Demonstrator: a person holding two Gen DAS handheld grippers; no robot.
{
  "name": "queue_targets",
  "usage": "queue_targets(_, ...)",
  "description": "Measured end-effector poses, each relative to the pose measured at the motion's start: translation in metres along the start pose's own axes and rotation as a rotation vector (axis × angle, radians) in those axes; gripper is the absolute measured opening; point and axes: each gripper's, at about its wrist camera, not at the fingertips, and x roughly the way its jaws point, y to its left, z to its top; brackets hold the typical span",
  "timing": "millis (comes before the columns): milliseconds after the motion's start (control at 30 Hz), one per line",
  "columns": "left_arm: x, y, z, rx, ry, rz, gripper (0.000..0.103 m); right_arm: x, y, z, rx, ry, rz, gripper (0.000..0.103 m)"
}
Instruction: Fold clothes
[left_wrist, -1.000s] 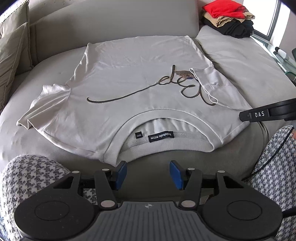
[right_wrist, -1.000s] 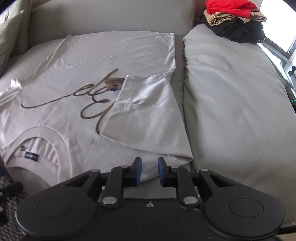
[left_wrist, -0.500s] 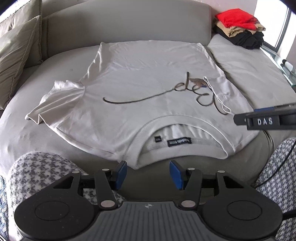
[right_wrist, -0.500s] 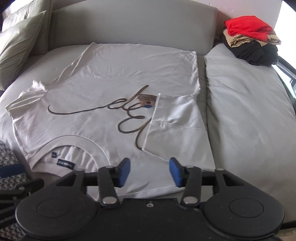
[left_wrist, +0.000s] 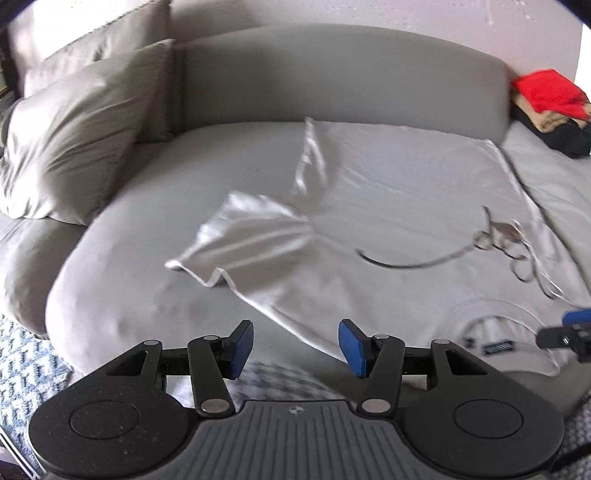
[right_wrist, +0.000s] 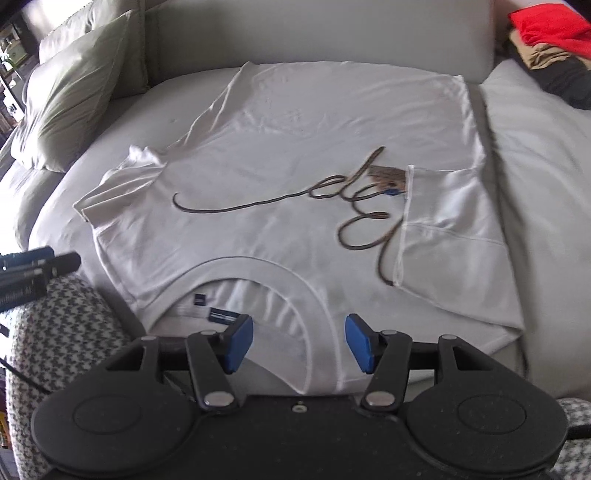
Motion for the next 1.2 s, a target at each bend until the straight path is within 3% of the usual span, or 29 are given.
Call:
queue_targets(233,0.017,0.028,0.007,-0.006,0.003,0.062,0.052,0.008,0.014,0.006,-0.036,0.012,0.034,0.055)
queue_targets(367,0.023,0.038,0.006,-0.010,-0.004,0.049,0.052,0.010,0.026,0.012,-0.102,-0.010,0.084,0.040)
queue_targets(500,0.028,0.047,0.005,-0.017,-0.031,0.027,0.052,0.019,0.037,0.020,-0.132,-0.013,0.113,0.038)
queue_targets(700,0.037,0.072,0.006,-0.075,-0.064,-0.091,0.047,0.032,0.039,0.025,-0.128,0.007,0.069,0.040)
queue_targets(767,0.045,0.087,0.008,-0.147,-0.047,-0.176,0.037,0.034,0.035,0.024,-0.122,0.021,0.067,0.043)
queue_targets(933,0.070,0.122,0.012,-0.327,0.006,-0.395,0.029,0.032,0.023,0.022,-0.100,0.024,0.055,0.050)
queue_targets(1000,0.080,0.136,0.012,-0.421,0.022,-0.412,0.029,0.031,0.017,0.022,-0.076,0.021,0.058,0.051)
queue_targets(1200,0.094,0.155,0.014,-0.507,-0.013,-0.348,0.030,0.035,-0.002,0.019,-0.010,0.018,0.060,0.053)
